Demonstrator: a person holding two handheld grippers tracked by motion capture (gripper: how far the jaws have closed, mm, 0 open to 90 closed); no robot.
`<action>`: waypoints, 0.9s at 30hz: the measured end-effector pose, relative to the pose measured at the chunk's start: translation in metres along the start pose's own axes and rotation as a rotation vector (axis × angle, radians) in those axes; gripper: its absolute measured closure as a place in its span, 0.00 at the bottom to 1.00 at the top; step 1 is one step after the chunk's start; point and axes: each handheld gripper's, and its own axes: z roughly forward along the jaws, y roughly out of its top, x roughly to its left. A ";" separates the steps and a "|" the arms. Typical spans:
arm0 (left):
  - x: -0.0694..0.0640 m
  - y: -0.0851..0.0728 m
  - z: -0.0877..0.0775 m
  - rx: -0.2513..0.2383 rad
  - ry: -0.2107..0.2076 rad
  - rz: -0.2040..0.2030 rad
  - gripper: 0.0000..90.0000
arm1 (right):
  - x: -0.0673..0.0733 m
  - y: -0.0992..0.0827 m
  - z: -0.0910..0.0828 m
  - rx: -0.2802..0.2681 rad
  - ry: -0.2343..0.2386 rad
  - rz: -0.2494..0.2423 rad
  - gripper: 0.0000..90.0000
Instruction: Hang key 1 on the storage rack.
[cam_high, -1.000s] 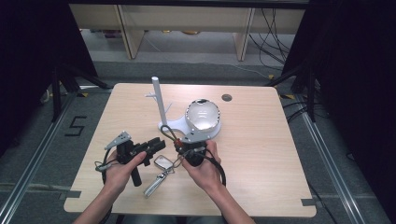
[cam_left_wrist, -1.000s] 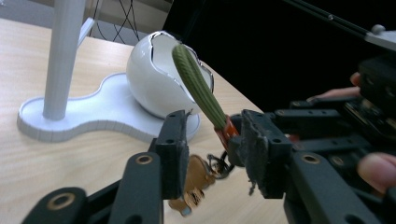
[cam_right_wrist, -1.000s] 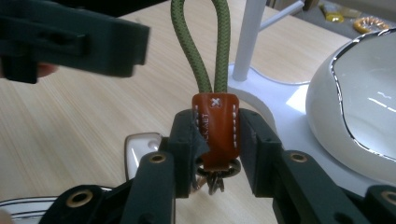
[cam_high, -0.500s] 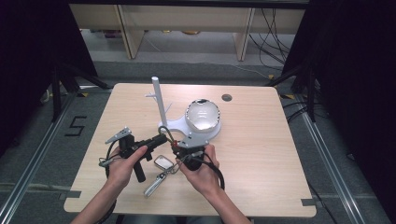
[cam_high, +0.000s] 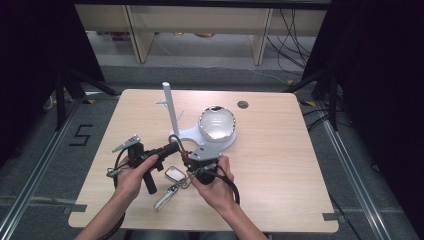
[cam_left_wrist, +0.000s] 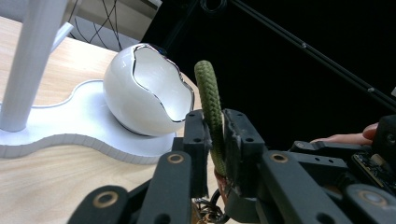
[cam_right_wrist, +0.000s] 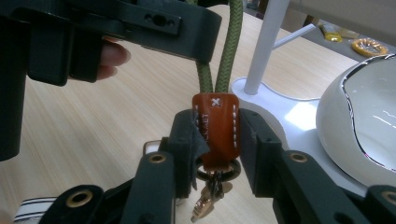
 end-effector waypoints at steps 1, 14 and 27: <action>0.000 0.000 0.000 0.003 -0.003 0.002 0.91 | 0.000 0.000 -0.001 0.014 0.003 -0.006 0.76; -0.007 0.005 -0.003 0.010 -0.001 0.052 0.93 | 0.001 0.001 -0.001 -0.011 0.012 -0.018 0.74; -0.007 0.016 -0.011 -0.029 0.109 0.183 0.93 | -0.004 0.001 -0.008 0.001 0.003 -0.015 0.62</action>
